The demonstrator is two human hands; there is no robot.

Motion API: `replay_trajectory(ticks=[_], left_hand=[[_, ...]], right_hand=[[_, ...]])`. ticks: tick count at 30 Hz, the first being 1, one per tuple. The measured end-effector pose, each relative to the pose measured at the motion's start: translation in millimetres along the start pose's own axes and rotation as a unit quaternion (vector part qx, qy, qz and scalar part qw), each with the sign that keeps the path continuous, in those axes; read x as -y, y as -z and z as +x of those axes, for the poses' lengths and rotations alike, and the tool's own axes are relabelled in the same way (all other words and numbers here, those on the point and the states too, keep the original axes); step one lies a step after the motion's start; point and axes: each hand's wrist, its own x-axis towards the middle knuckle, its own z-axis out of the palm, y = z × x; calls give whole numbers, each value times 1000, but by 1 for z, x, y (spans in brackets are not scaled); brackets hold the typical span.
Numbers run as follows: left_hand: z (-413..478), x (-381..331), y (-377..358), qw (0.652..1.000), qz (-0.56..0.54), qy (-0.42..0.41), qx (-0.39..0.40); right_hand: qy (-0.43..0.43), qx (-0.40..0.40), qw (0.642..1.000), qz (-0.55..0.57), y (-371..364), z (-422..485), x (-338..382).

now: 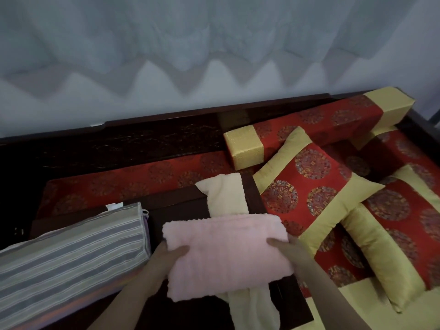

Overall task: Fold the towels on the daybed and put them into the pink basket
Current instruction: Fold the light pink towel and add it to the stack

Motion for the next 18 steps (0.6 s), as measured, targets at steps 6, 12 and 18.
replay_trajectory(ticks=[6, 12, 18], left_hand=[[-46, -42, 41, 954, 93, -225, -174], [-79, -50, 173, 903, 91, -273, -320], [-92, -11, 289, 900, 81, -177, -389]], right_hand=[[163, 55, 981, -94, -40, -34, 52], [242, 94, 960, -100, -160, -64, 99], [275, 138, 931, -198, -288, -87, 85]])
